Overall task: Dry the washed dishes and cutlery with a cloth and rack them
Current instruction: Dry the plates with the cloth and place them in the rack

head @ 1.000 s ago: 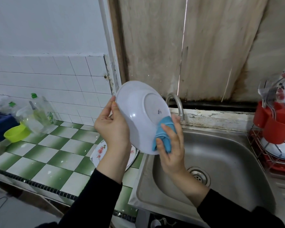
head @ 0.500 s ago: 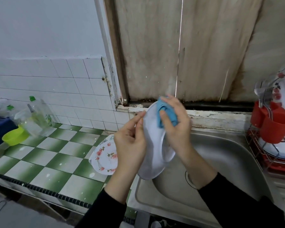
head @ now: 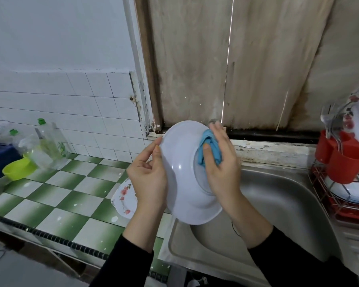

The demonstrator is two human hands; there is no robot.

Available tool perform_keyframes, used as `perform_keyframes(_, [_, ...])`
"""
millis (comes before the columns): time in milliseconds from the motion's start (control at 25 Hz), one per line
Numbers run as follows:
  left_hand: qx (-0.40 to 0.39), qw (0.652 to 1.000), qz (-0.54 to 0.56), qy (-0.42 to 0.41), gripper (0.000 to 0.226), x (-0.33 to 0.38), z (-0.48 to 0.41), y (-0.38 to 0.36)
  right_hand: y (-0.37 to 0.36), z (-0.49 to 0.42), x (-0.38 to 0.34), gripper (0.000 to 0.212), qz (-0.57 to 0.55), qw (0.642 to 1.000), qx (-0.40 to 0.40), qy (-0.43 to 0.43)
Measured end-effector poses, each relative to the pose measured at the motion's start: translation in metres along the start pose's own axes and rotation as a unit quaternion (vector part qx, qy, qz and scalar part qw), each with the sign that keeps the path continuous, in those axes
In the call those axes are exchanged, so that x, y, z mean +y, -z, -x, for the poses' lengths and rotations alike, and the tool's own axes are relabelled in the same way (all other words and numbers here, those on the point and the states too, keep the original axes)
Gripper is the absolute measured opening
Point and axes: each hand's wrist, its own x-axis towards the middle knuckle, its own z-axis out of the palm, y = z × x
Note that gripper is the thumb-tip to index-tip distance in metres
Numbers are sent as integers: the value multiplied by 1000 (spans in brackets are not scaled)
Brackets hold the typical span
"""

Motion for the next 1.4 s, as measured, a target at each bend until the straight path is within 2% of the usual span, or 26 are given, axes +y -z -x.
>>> perform_keyframes(120, [13, 1000, 12, 7, 28, 6, -8, 4, -1, 33, -3, 42, 14, 991, -67, 117])
perform_keyframes(200, [16, 999, 28, 10, 28, 5, -12, 10, 6, 49, 13, 42, 12, 990, -76, 118])
perform_keyframes(280, [2, 999, 32, 1, 29, 3, -11, 13, 15, 46, 29, 41, -16, 999, -17, 25])
perform_keyframes(360, [-26, 999, 33, -10, 27, 3, -9, 11, 18, 23, 37, 35, -59, 990, 51, -114])
perform_keyframes(440, [-68, 997, 21, -17, 26, 3, -7, 8, 19, -14, 32, 32, -69, 976, 54, -200])
perform_keyframes(480, [-84, 996, 10, -19, 29, 3, -4, 5, 20, -28, 25, 32, -51, 977, 35, -202])
perform_keyframes(560, [-93, 996, -8, -17, 32, 4, 3, -2, 17, -41, 4, 34, -11, 991, -16, -130])
perform_keyframes(640, [-84, 996, 1, -3, 30, 5, 6, -7, 6, -29, -18, 39, 38, 997, -71, 1])
perform_keyframes(760, [-53, 998, 28, 26, 31, 1, -8, -6, -12, 17, -23, 41, 119, 971, -90, 188])
perform_keyframes(840, [-25, 997, 48, 46, 32, -3, -18, -1, -14, 42, -10, 40, 152, 952, -75, 254])
perform_keyframes(920, [-3, 996, 67, 65, 27, -5, -22, 1, -10, 58, 9, 42, 170, 945, -59, 275])
perform_keyframes(1040, [36, 988, 123, 87, 24, -4, -29, 4, 3, 68, 31, 45, 96, 973, -30, 208])
perform_keyframes(1160, [25, 982, 164, 87, 23, -2, -35, 8, 13, 62, 37, 49, 7, 999, 38, 36])
perform_keyframes(1280, [-41, 983, 168, 58, 17, -3, -30, 11, 21, 33, 32, 38, -73, 981, 133, -118])
perform_keyframes(1400, [-109, 981, 155, 35, 19, -10, -28, 16, 32, -1, 36, 35, -102, 963, 172, -180])
